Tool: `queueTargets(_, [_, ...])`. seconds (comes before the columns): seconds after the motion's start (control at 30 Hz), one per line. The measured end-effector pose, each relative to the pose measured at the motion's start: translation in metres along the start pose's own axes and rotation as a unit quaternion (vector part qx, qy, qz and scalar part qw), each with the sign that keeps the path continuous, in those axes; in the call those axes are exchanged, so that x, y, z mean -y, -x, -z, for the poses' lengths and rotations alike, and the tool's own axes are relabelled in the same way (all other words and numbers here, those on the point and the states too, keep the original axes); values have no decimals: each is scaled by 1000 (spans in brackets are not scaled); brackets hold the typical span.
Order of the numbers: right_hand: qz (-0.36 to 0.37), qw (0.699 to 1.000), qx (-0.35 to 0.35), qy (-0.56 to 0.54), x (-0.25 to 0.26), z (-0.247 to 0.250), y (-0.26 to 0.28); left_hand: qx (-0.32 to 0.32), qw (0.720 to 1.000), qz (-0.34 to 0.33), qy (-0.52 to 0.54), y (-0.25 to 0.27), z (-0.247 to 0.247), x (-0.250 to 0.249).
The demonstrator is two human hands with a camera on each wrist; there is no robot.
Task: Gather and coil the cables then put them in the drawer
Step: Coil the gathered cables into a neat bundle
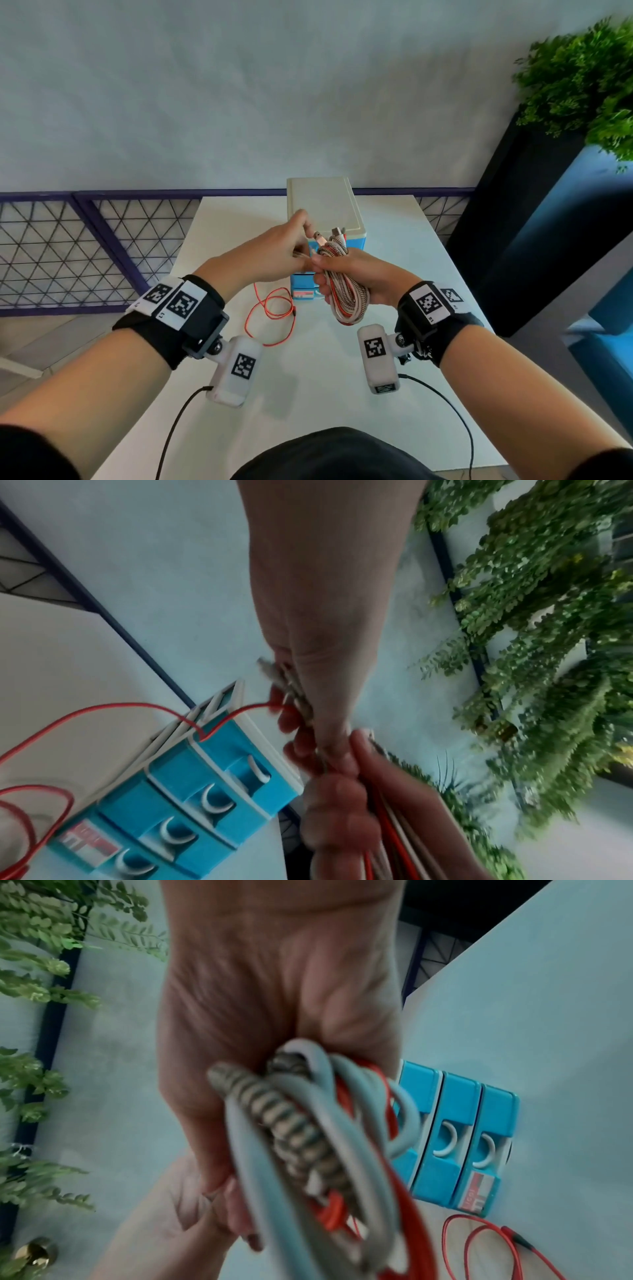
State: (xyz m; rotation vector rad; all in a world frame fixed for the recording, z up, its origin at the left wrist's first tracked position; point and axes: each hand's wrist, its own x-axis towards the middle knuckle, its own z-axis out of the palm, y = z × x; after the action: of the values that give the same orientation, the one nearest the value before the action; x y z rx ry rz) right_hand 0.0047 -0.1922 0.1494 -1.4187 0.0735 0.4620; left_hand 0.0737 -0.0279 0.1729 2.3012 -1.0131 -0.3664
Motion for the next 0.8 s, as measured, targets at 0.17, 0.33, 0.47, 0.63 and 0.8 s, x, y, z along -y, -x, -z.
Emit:
queueTargets(0.17, [-21, 999, 19, 22, -1, 5, 7, 180, 946, 137, 234, 0, 19, 10])
queueTargets(0.33, [1, 1000, 9, 13, -3, 10, 6, 149, 864, 203, 437, 3, 17, 26])
queueTargets(0.47, [12, 999, -13, -48, -11, 11, 0, 69, 888, 228, 393, 1, 5, 33])
queueTargets(0.63, [50, 990, -94, -92, -18, 17, -9, 69, 852, 216, 471, 9, -1, 41])
queueTargets(0.8, [73, 978, -158, -118, -15, 19, -11, 42, 844, 156, 511, 9, -9, 39])
